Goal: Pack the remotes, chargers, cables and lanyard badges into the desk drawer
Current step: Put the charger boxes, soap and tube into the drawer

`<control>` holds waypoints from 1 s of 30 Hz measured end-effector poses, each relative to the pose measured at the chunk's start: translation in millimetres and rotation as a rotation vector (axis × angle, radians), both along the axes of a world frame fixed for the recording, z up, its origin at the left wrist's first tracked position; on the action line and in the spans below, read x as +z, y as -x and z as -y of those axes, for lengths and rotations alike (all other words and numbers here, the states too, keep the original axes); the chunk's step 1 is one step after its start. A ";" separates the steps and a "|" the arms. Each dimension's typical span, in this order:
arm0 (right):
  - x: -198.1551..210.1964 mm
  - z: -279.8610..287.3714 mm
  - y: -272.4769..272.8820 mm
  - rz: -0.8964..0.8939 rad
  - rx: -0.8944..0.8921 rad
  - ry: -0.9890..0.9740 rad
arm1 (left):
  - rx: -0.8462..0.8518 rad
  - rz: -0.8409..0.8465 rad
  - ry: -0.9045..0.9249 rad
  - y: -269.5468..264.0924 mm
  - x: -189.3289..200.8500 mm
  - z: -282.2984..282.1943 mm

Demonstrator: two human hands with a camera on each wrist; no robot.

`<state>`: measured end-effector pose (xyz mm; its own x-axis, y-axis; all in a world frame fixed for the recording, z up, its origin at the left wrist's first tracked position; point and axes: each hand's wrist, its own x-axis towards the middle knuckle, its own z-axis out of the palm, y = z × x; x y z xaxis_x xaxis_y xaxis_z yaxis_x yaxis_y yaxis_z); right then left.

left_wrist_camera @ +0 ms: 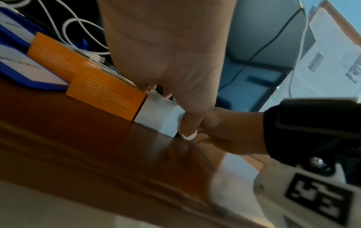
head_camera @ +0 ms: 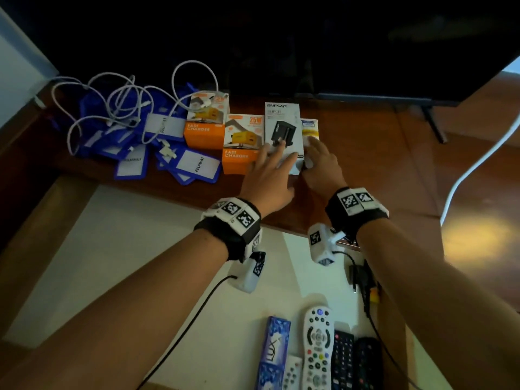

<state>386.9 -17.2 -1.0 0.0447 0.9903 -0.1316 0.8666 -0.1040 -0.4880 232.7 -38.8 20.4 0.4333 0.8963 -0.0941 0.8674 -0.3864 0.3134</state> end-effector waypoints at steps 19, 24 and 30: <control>-15.8 204.1 -24.6 -0.046 -0.532 -0.215 | 0.443 0.163 -0.057 -54.8 -7.9 61.2; -21.4 254.8 -28.6 -0.293 -0.600 -0.165 | 0.542 0.150 -0.086 -54.2 0.9 67.6; -6.7 269.1 -49.2 -0.352 -0.554 -0.096 | 0.568 0.194 0.040 -74.9 16.0 42.4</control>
<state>436.0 -286.3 -7.8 0.5215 0.8411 -0.1436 0.4846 -0.4305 -0.7614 307.6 -81.1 36.4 -0.1002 0.9900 -0.0997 0.8601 0.1366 0.4916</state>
